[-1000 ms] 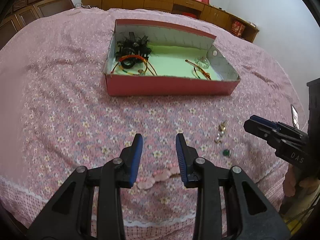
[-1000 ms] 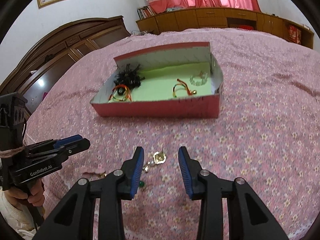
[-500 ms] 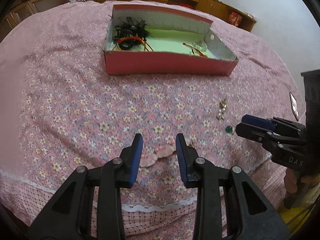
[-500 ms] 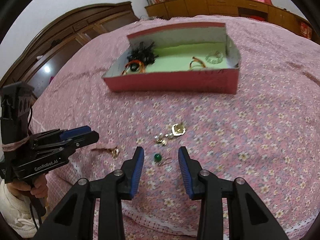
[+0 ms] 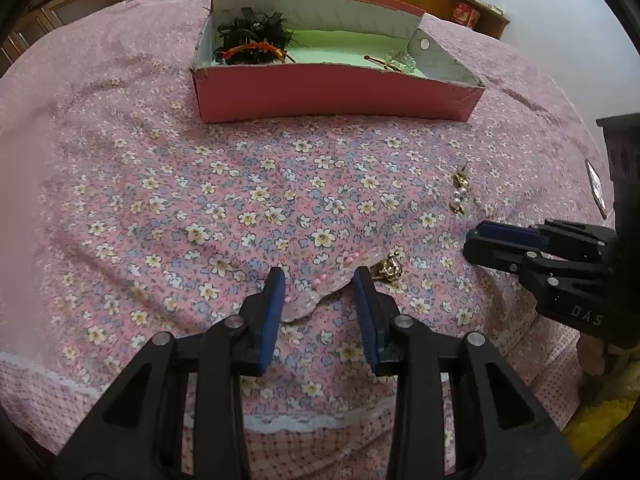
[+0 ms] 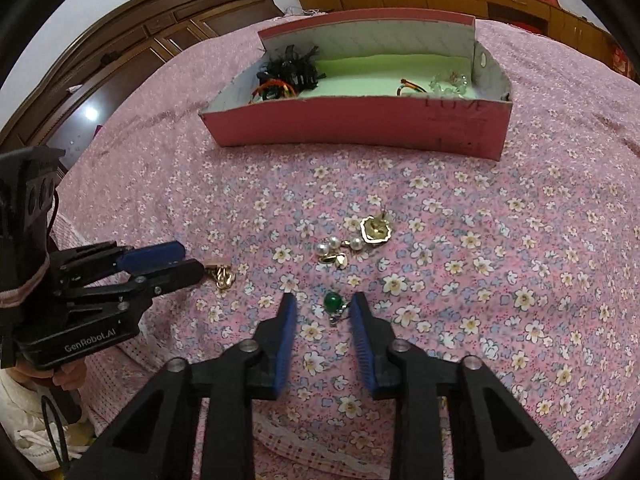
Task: Organize jewelry
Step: 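Grasp the pink crystal hairpin with the left tool while the right tool grasps the green bead earring, then lift the hairpin with the left tool while the right tool carries the earring over the box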
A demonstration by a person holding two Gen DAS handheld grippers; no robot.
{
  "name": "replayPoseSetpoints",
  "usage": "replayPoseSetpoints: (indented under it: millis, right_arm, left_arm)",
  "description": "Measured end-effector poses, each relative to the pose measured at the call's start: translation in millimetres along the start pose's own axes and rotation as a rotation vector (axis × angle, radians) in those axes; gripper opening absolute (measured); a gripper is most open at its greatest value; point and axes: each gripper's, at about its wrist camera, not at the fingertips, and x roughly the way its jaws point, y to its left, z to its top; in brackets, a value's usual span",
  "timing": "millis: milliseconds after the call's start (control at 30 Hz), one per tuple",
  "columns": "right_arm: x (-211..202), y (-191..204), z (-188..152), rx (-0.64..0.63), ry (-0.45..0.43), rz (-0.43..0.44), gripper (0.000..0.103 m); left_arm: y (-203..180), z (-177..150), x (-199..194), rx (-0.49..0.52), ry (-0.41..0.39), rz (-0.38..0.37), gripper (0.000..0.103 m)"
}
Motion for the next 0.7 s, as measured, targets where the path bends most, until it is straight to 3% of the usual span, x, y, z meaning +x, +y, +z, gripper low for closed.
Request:
replayPoseSetpoints:
  millis: [133, 200, 300, 700]
  right_arm:
    - [3.1, -4.8, 0.6, 0.015, -0.004, -0.003, 0.016]
    - [2.6, -5.9, -0.4, 0.017, -0.007, 0.001, 0.016]
    - [1.0, -6.7, -0.8, 0.017, -0.016, 0.011, 0.015]
    - [-18.2, -5.4, 0.4, 0.008, -0.079, 0.029, 0.013]
  left_arm:
    - [2.5, 2.0, 4.1, -0.008, -0.004, -0.013, 0.028]
    - [2.0, 1.4, 3.7, -0.002, -0.008, -0.02, 0.026]
    - [-0.7, 0.1, 2.1, 0.013, -0.015, -0.036, 0.012]
    - [2.7, 7.3, -25.2, -0.026, -0.114, -0.026, 0.011]
